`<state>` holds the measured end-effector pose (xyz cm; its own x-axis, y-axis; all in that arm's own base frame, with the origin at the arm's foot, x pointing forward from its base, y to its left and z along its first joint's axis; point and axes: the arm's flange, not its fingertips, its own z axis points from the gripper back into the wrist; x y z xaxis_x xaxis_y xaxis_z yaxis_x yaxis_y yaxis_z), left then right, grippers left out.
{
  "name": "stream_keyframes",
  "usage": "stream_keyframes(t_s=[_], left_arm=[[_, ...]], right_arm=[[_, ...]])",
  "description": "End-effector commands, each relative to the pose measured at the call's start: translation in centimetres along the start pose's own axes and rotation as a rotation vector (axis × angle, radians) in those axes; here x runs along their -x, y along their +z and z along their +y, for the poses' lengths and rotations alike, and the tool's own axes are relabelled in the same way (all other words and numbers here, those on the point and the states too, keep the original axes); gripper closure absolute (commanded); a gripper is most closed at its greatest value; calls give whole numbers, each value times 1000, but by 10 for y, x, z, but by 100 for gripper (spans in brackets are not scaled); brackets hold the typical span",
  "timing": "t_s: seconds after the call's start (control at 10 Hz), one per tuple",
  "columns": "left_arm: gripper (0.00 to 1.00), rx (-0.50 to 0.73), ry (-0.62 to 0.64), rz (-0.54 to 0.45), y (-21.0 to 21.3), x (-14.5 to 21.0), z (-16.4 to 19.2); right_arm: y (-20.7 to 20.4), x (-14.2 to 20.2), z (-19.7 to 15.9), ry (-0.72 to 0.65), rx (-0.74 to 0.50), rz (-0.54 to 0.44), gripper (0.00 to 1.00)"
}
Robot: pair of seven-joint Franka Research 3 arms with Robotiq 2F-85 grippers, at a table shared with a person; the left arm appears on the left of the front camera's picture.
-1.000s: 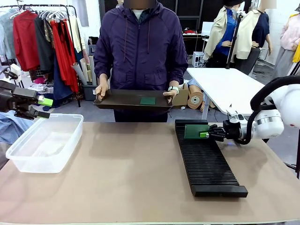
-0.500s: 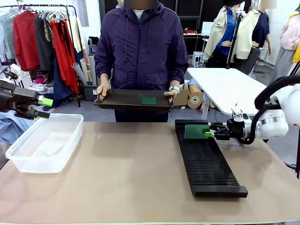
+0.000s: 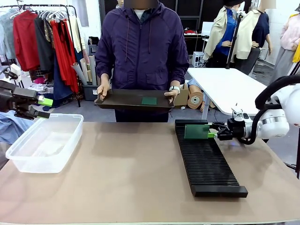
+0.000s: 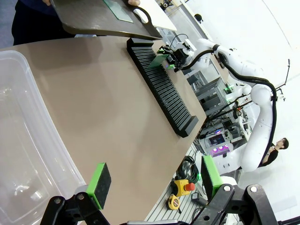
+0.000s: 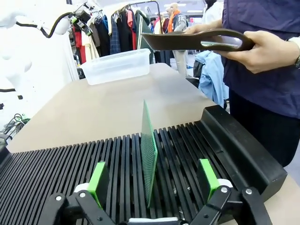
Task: Sort PCBs into racks and boxes based on the side picked up.
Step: If the short side of the Blank PCB is picked up, insert it into the PCB Rack ; if the long side is picked up, place it in the Organizing box.
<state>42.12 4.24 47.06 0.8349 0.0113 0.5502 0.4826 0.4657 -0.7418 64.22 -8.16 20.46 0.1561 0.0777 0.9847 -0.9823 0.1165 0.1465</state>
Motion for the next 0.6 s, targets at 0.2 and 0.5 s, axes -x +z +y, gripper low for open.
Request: stream_keyframes(t_s=[0.2, 0.5], left_arm=[[0, 9, 11, -8, 1, -1, -2], [0, 9, 11, -8, 1, -1, -2]], right_arm=[[0, 0, -1, 21, 5, -5, 0], [0, 0, -1, 21, 5, -5, 0]])
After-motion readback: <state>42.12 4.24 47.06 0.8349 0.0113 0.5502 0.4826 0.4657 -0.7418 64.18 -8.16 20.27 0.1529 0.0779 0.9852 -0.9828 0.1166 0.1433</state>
